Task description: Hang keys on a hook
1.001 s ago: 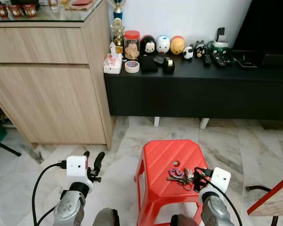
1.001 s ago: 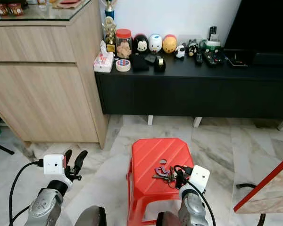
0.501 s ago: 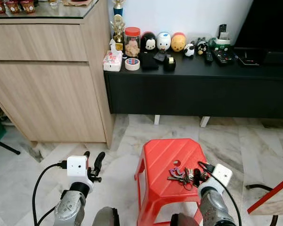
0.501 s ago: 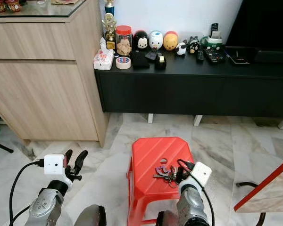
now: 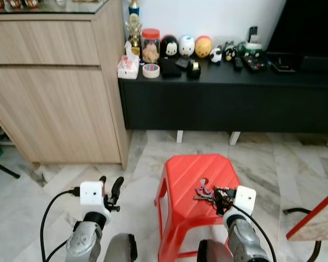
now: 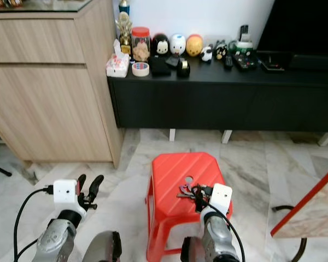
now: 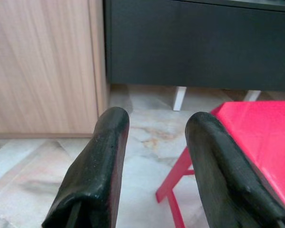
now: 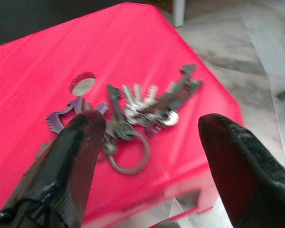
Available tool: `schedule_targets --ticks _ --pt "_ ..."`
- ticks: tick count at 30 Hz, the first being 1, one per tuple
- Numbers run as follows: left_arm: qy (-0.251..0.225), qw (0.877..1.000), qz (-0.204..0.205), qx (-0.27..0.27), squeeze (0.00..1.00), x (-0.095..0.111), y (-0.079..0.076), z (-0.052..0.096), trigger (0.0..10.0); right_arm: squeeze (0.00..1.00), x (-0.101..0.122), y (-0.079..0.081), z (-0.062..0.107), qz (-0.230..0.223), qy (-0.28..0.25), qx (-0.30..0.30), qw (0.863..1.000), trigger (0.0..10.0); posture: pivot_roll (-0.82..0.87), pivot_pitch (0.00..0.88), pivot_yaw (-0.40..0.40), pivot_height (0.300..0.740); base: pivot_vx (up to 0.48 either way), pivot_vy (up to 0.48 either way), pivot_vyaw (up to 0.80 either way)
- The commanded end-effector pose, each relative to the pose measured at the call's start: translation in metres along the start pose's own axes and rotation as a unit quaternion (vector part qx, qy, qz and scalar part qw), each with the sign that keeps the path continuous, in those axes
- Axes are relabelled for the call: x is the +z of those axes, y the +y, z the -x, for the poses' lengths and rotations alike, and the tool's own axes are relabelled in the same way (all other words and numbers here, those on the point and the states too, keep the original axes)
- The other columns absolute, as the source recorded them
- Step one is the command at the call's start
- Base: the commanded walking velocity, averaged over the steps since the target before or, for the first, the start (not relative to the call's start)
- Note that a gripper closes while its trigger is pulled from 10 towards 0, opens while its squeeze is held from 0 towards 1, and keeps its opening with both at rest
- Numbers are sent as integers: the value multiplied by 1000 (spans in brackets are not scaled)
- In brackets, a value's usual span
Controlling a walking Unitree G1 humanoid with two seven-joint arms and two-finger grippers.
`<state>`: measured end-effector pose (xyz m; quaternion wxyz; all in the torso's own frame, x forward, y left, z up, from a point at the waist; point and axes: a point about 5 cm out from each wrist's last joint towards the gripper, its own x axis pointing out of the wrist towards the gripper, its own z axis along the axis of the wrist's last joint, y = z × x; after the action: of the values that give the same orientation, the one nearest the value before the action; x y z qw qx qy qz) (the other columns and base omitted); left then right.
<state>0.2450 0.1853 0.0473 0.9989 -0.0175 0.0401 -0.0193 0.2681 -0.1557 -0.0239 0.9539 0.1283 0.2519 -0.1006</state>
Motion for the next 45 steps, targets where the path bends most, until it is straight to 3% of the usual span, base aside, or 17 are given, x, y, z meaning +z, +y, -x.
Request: schedule_targets --ticks 1,10,25,33,36,45 --pt "-4 1000 -4 -1 0 2 0 -1 10000 0 7 -1 -3 -28 -6 -6 1000 10000 65 30 -59 587 0 0 0" --pt "-6 1000 -4 -2 0 4 -2 -3 10000 0 17 4 -9 -88 1 -2 996 10000 68 45 -54 587 0 0 0" --pt "-9 1000 -7 -2 0 7 -2 -3 10000 0 35 9 -16 -81 -7 1 997 10000 84 74 -49 587 0 0 0" --pt "-38 999 -6 -8 0 24 -3 -18 10000 0 44 13 -18 -67 -24 9 997 10000 81 97 -52 587 0 0 0" --pt "-42 999 -5 -15 0 27 -8 -25 10000 0 37 12 -16 -54 -18 8 998 10000 90 102 -54 587 0 0 0" --pt "-62 998 2 -25 0 39 -17 -32 10000 0 34 13 -15 -48 -19 7 999 10000 75 127 -51 587 0 0 0"
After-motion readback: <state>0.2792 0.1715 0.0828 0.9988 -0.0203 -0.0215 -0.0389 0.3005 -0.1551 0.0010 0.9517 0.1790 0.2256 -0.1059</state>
